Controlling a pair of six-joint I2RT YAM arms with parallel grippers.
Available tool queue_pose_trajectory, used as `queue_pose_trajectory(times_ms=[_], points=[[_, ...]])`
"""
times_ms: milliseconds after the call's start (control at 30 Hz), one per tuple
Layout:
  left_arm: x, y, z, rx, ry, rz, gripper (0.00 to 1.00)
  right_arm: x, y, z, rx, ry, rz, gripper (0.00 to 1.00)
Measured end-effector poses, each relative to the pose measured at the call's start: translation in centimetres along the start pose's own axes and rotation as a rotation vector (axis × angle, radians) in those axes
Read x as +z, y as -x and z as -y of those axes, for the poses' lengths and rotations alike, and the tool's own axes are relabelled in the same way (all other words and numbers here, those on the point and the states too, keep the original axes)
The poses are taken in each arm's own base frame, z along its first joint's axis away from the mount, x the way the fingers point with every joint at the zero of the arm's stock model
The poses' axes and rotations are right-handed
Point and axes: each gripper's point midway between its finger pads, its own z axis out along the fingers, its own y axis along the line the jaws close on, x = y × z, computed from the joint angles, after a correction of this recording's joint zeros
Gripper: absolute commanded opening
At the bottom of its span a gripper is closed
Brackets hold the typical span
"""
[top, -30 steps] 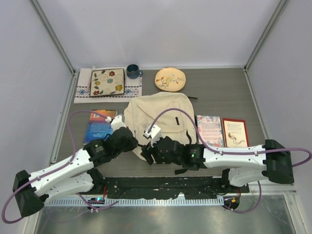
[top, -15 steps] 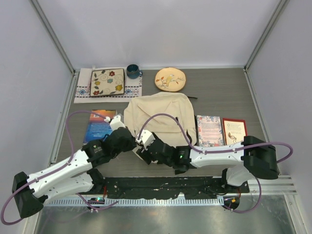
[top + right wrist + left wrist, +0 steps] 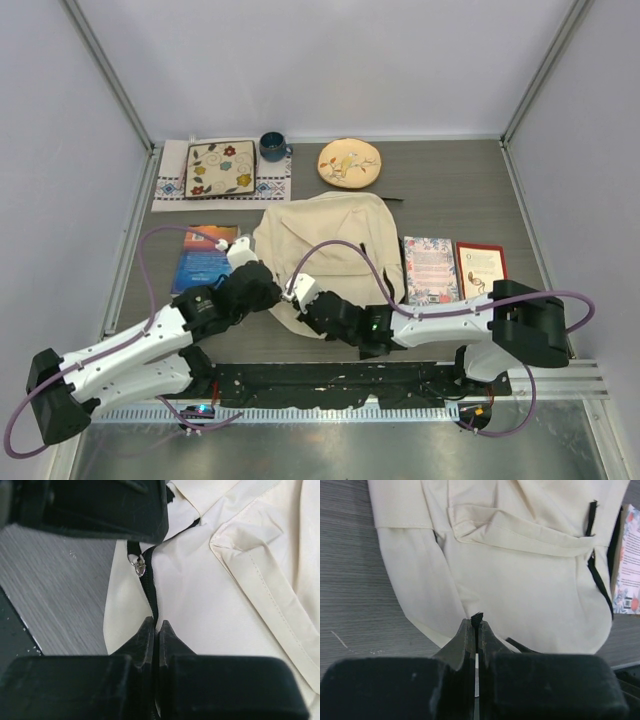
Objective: Pack the student bag
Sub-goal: Unzip the student bag at the center of the board.
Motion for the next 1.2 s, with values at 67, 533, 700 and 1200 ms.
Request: queue_pose_trajectory(times_ms=[67,533,700,1200], points=[[0.4,0.0,-0.6,0.010,0.030,-0.001,0.00,-0.4,-0.5,-0.2,0.010,0.024,0.004,0.01],[3.7,0.2,-3.5,0.026,0.155,-0.060,0.00,-1.5,-1.8,-0.8,0.109,0.081,0.046,0.01],[4.1,0.3,-4.2,0.013,0.164,-0.068,0.00,-1.5,-1.5,-1.0,0.128,0.085,0.057,0.01],[5.4,-0.3,-5.0,0.038,0.150,-0.165,0.49,-0.8,-2.0,-1.2,0.180,0.072,0.043,0.09]])
